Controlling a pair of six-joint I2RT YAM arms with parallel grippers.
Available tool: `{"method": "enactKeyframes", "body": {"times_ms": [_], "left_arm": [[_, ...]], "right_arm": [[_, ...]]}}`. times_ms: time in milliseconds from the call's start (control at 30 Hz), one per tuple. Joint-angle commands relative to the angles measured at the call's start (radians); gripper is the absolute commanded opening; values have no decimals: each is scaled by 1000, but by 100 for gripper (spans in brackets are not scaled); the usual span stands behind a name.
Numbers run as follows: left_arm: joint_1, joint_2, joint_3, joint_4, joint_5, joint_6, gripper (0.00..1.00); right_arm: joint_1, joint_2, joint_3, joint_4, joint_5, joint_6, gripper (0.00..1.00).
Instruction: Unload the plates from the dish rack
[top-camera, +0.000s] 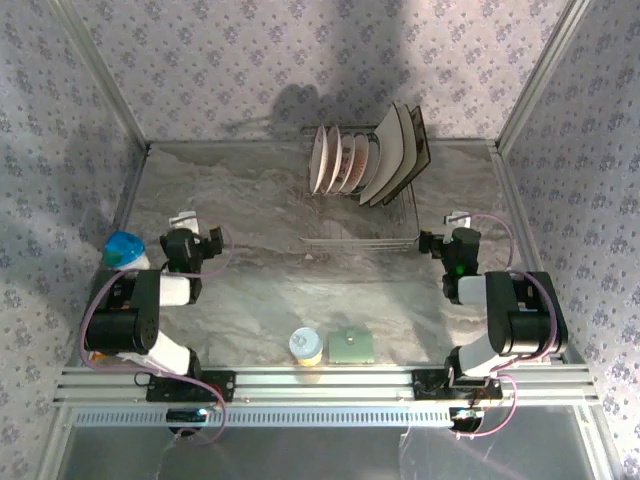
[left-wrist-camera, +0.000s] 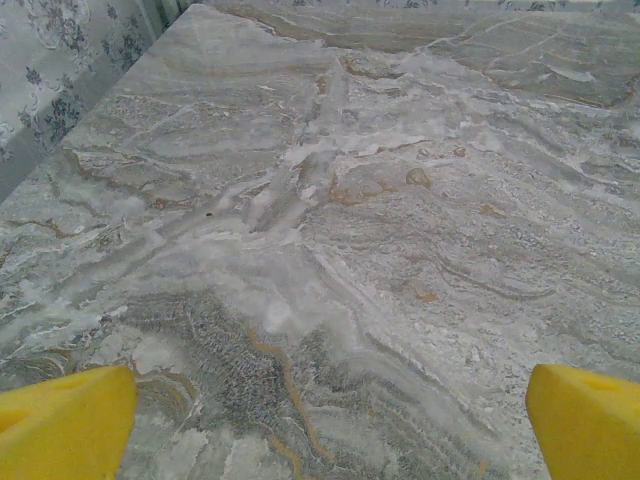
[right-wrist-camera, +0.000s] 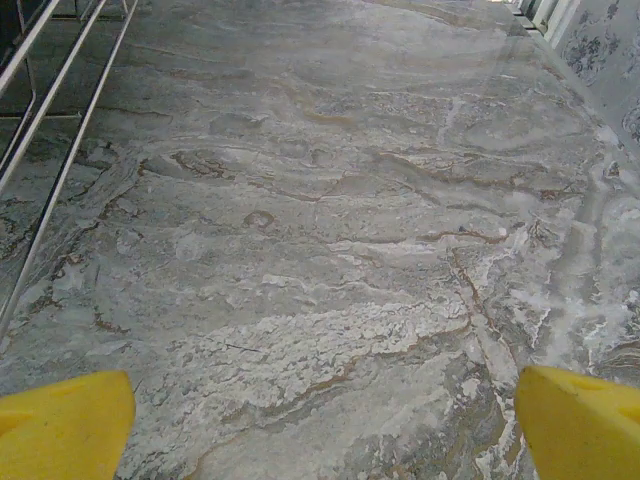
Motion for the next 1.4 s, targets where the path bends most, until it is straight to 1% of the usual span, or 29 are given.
{"method": "enactKeyframes", "body": {"times_ms": [0,267,333,1067,1100,1167,1200,1267,1367], "left_arm": [[2,7,20,33,-7,10,99],[2,8,21,31,-5,10,99],[12,6,21,27,18,7,99],[13,6,21,28,19,6,99],[13,4,24,28,35,11,99],[10,-22,68,-82,68,28,99],[4,-47,110,-175,51,33,99],[0,-78,188,-332,42,33,99],[-17,-122,253,-442,10,23,99]], "right_arm": [[-8,12,24,27,-10,11,100],[-7,12,23,27,-10,12,99],[-8,12,23,27,-10,11,100],[-8,12,22,29,-10,12,100],[-7,7,21,33,5,15,100],[-21,-50,59,-73,43,48,100],[-32,-80,90,-161,40,60,100],[-40,-124,119,-244,35,67,100],[-33,-190,178,-380,59,49,100]]}}
